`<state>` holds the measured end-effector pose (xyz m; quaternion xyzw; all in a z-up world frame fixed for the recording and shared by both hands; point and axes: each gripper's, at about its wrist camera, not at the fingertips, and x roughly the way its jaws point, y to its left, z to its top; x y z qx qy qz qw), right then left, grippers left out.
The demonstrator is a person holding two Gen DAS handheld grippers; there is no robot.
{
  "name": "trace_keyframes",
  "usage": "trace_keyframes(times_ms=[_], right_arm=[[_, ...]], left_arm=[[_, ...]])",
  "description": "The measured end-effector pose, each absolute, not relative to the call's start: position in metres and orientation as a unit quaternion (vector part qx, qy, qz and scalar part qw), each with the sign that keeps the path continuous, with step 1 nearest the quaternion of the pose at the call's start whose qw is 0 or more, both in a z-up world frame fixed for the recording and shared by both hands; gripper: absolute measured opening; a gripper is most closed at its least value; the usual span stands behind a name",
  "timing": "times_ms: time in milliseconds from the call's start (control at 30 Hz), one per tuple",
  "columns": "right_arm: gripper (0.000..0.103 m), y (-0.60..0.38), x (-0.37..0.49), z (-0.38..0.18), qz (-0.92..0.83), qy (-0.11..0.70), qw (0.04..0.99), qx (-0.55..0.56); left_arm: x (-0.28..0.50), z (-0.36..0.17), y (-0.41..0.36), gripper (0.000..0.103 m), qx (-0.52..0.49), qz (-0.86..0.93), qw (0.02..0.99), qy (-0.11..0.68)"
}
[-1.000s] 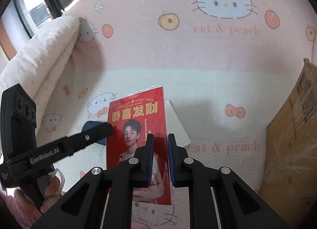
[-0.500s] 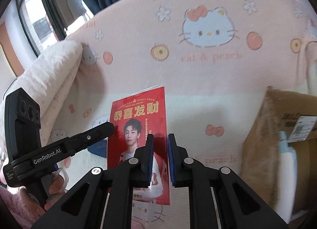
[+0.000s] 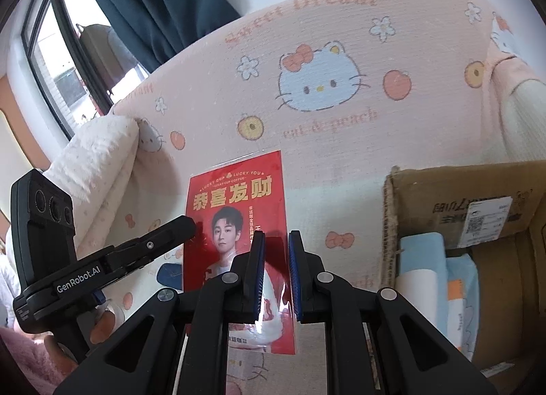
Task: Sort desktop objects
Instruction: 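Carry the red card with both grippers toward the cardboard box, then lower the red card into the box and open both grippers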
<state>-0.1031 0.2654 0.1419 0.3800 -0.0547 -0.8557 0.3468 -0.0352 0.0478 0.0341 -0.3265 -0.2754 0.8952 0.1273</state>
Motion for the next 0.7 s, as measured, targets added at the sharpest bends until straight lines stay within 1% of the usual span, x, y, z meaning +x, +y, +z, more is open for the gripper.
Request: trace_keyframes(times_ms=[333,533,700], right_arm=[[0.011,0.307,-0.110,0.155,-0.876,-0.046,0.306,0.370],[0.011,0.357,-0.119,0.164,-0.895,-0.047,0.250,0.367],[0.011,0.406,-0.127,0.162,-0.901,-0.062,0.202,0.379]], left_arm=[[-0.063,0.044,0.096,0.013,-0.336,0.893,0.172,-0.246],[-0.092,0.049,0.149,0.013,-0.362,0.878,0.205,-0.238],[-0.112,0.047,0.200,0.013,-0.383,0.868,0.236,-0.208]])
